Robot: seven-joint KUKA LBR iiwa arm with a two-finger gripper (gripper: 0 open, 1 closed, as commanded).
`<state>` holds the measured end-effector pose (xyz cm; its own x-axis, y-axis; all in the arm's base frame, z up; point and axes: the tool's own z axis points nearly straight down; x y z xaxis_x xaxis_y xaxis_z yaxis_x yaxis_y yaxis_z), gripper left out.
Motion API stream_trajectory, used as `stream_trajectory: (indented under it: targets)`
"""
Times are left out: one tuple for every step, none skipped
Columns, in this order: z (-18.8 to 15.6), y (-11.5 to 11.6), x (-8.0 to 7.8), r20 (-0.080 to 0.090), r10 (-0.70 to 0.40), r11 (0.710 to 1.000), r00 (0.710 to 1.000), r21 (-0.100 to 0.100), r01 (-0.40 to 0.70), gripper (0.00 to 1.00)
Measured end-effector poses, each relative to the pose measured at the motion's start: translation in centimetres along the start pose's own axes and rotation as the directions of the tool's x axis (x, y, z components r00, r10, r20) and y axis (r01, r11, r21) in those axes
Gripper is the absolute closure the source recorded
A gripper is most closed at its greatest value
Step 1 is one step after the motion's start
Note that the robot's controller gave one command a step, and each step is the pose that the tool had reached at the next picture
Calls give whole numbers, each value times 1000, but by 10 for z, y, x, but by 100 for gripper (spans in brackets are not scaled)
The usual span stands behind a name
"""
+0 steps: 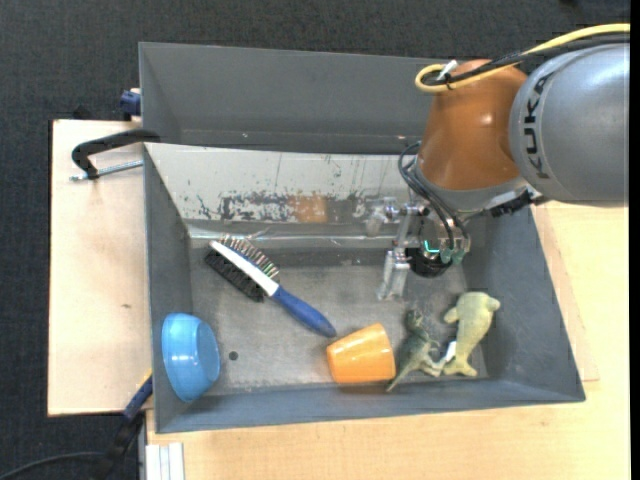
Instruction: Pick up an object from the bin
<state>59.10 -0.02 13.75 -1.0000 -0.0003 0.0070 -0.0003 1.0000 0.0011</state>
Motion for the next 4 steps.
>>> stream_trajectory:
  targets:
    - [70,-82,-1,2,-11,1000,1000,3,11,0]
    - [25,-109,68,7,-237,972,972,4,237,0]
    - [67,-112,82,5,-823,568,568,6,823,0]
    - [67,-112,82,6,-823,568,568,8,823,100]
